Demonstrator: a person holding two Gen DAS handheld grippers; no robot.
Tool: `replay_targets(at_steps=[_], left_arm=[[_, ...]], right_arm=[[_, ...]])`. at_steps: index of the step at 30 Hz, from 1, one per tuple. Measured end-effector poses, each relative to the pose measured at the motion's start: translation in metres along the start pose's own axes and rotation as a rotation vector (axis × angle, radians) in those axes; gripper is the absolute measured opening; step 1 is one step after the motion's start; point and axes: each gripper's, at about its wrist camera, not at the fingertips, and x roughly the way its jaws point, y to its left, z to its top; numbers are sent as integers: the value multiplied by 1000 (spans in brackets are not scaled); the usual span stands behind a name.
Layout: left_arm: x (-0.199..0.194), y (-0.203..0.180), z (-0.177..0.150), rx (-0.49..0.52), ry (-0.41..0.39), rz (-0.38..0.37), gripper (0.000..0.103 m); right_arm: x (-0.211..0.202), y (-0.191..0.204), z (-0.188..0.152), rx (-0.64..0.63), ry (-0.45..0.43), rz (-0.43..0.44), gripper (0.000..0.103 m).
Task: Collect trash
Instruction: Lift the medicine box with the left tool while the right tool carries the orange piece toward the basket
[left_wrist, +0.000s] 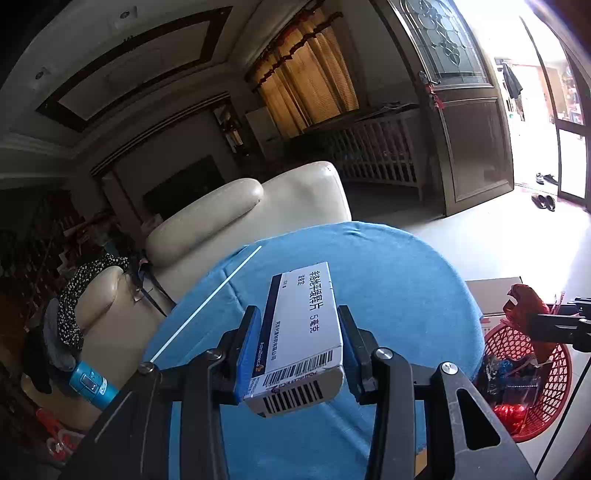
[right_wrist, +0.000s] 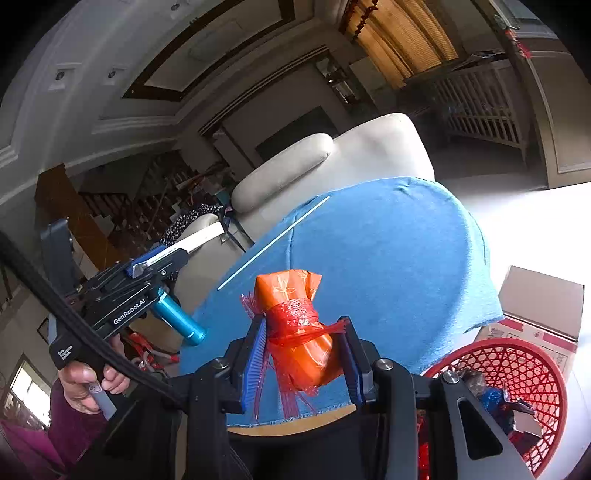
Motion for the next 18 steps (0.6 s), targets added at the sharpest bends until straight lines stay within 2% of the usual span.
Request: replay_targets(at_steps=[18], left_arm=[[-8, -46, 16, 34, -12, -39, 43]], right_arm=[[-36, -26, 0, 55, -69, -23, 41]])
